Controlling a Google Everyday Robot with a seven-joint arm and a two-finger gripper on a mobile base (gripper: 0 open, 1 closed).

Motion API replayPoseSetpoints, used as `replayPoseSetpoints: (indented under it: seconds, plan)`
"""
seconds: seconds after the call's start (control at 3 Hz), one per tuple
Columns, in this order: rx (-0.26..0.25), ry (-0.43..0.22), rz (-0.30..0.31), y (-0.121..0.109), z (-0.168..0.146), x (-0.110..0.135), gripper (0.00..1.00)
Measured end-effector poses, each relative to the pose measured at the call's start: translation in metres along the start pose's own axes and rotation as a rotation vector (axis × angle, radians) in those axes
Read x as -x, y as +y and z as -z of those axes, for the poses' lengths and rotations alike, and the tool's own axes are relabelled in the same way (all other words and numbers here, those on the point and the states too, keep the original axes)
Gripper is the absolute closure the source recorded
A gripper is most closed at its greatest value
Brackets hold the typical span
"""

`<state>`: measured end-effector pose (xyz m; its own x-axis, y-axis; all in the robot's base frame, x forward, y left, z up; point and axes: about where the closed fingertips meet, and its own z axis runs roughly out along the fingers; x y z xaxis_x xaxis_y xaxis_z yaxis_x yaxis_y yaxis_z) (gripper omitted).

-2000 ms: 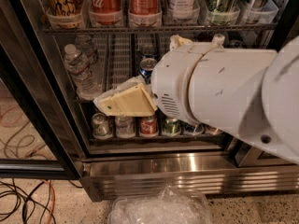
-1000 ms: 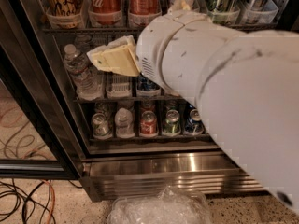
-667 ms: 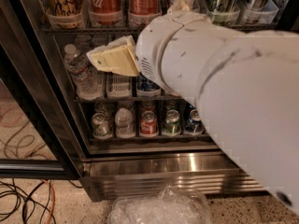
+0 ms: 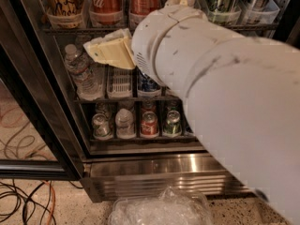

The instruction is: Pick coke can from top shelf of fridge

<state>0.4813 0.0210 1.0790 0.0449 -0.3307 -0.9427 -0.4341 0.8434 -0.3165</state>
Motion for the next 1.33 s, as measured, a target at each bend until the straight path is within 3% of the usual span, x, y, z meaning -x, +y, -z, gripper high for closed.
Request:
replayPoseSetpoints:
  seconds: [0.67,1.33]
  plan:
    - [-0.033,-0.093,0.027,-0.005,-0.023,0.008,0.00]
    - [-0.079,-0.143,-0.060,-0.018,-0.042,0.009,0.11]
